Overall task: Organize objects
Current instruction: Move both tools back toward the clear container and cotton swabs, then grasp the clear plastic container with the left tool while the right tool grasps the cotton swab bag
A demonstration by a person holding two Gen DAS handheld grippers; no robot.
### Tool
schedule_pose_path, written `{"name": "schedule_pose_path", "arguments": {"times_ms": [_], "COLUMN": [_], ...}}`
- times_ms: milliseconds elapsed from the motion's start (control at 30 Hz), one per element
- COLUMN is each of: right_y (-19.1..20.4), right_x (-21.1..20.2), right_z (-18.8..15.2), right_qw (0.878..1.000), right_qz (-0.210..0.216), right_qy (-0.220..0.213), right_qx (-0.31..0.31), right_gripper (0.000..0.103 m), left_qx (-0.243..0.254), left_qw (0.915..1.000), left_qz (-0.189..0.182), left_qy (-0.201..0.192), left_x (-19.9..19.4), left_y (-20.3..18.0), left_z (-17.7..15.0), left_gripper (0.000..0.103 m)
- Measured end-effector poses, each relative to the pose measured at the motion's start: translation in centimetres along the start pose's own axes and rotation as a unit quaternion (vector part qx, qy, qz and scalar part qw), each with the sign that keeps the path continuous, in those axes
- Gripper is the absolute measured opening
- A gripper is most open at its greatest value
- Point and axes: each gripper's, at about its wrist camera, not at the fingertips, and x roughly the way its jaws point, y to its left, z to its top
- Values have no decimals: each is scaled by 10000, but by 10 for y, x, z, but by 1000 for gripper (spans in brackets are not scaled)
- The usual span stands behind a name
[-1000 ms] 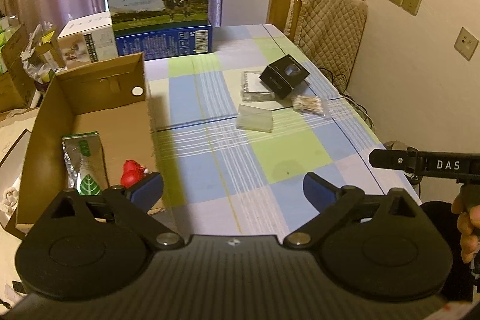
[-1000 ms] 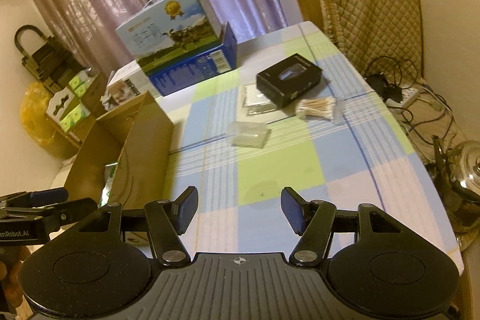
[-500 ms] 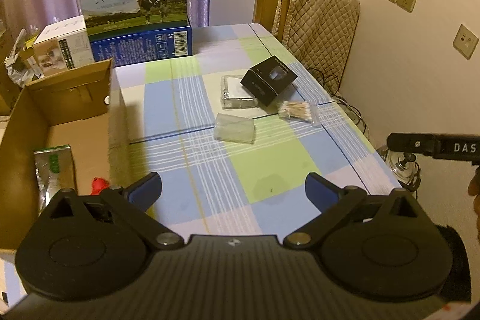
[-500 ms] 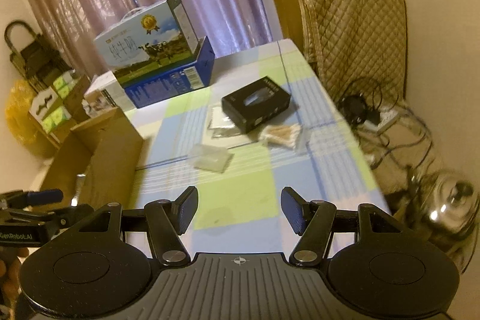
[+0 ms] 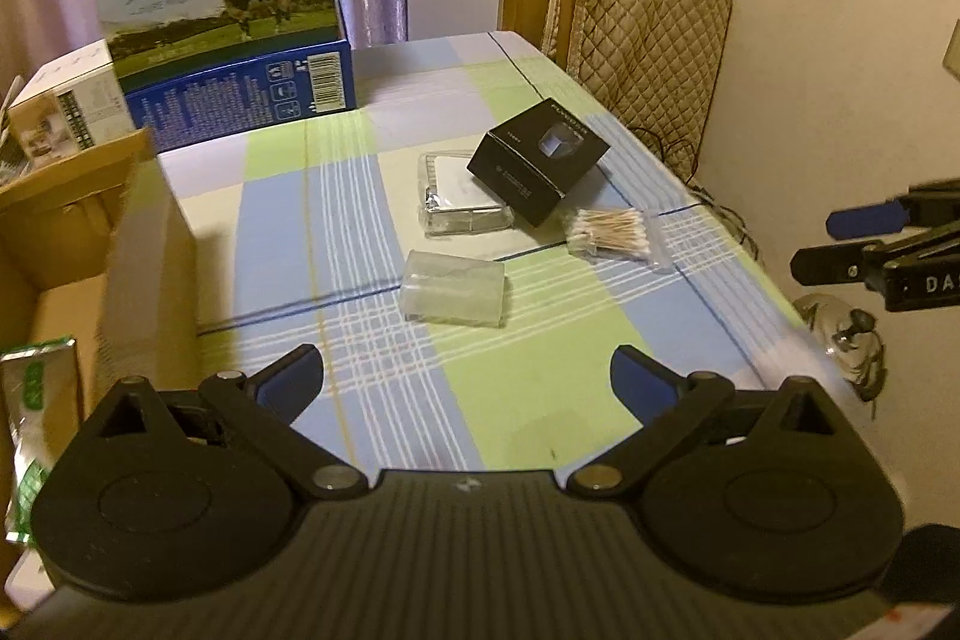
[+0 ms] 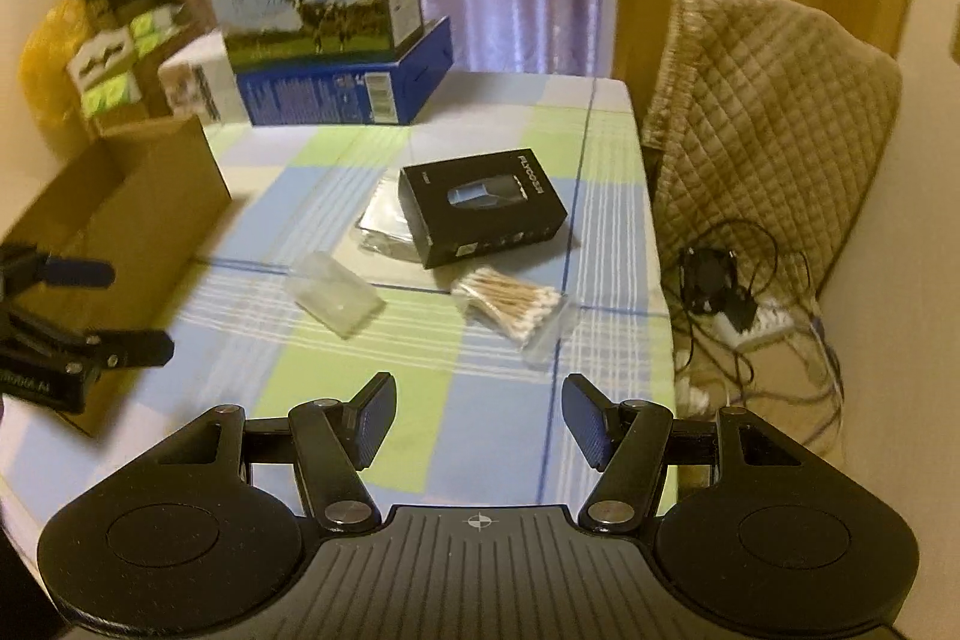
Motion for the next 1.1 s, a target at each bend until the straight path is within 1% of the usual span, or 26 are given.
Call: {"name": "schedule_pose_path", "arguments": {"times_ms": [100, 233, 400, 500, 633, 733, 900, 1000, 1033, 1100], "right_y": [-7, -18, -22, -20, -16, -16, -12, -12, -13, -18], "right_x": [21, 50, 90, 115, 140, 158, 187, 202, 205, 209], "right_z": [2, 1, 3, 6, 14, 22, 32, 35, 36, 42], "right_qw": [9993, 9971, 9911, 9851, 9761, 9708, 9554, 9499, 9506, 9589], "right_qz": [33, 70, 254, 295, 388, 437, 432, 414, 421, 523], "right_qy": [61, 137, 244, 322, 314, 321, 468, 612, 649, 747], "right_qx": [-359, -746, -1283, -1663, -2115, -2337, -2883, -3038, -3008, -2688], "right_gripper": [59, 59, 59, 59, 59, 59, 59, 59, 59, 58], "left_qx": [57, 166, 271, 253, 362, 351, 344, 240, 214, 208], "left_qw": [10000, 9997, 9995, 9997, 9993, 9994, 9994, 9996, 9997, 9996], "left_qz": [30, 91, 74, -8, -8, 15, -22, -22, -36, -60], "left_qy": [-19, -139, -148, 12, 65, 78, 97, 129, 139, 156], "left_x": [25, 55, 86, 106, 125, 136, 147, 152, 154, 156], "left_y": [0, 0, 4, 9, 12, 13, 13, 16, 17, 18], "left_z": [3, 5, 6, 9, 10, 10, 6, 4, 4, 4], "left_gripper": [100, 100, 100, 97, 97, 96, 96, 95, 94, 92]}}
